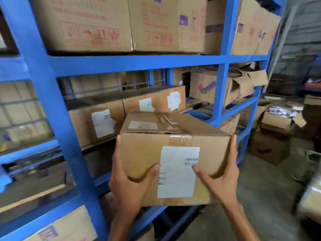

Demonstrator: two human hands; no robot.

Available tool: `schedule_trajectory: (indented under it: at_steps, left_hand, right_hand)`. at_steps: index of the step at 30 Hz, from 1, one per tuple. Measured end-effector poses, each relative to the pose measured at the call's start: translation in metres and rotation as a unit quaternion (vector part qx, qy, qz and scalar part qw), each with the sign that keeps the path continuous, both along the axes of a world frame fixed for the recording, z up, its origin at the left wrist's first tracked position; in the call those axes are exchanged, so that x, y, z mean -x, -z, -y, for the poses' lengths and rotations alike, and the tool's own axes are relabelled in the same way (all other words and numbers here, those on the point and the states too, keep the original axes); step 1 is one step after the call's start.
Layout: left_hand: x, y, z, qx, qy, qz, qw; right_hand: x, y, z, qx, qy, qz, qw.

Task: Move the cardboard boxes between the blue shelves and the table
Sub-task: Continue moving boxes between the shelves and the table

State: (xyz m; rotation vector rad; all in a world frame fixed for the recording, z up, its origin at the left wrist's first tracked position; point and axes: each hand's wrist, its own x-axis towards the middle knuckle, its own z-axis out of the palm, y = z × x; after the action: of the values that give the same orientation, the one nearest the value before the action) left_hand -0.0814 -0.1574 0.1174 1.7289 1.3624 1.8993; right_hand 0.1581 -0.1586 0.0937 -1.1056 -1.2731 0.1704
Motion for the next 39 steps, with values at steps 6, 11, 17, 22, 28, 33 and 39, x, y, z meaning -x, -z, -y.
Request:
schedule_trajectory:
  at_steps: [6, 11, 17, 22, 28, 33, 39]
  left_hand:
    - [0.024, 0.002, -0.026, -0.018, -0.115, 0.004, 0.993]
    - [0.023, 0.005, -0.051, -0.045, -0.23, -0.008, 0.972]
    - [0.03, 0.016, -0.08, -0.053, -0.332, 0.003, 0.942]
    - [0.04, 0.032, -0.105, -0.074, -0.373, 0.01, 0.925]
    - [0.065, 0.06, -0.14, -0.059, -0.444, -0.056, 0.892]
    - [0.076, 0.089, -0.157, -0.072, -0.494, -0.105, 0.86]
    - [0.077, 0.089, -0.159, -0.078, -0.51, -0.12, 0.848]
  right_hand:
    - [0.029, -0.011, -0.084, -0.006, -0.104, 0.008, 0.995]
    - [0.045, -0.013, -0.152, -0.02, -0.168, 0.017, 0.985]
    - [0.071, -0.005, -0.201, -0.003, -0.218, 0.027, 0.975]
    - [0.091, 0.006, -0.231, -0.052, -0.231, 0.051, 0.97]
    - [0.117, 0.031, -0.261, -0.04, -0.266, 0.067, 0.961]
    - [0.122, 0.05, -0.27, -0.03, -0.245, 0.084, 0.965]
    - [0.122, 0.056, -0.274, -0.089, -0.202, 0.095, 0.971]
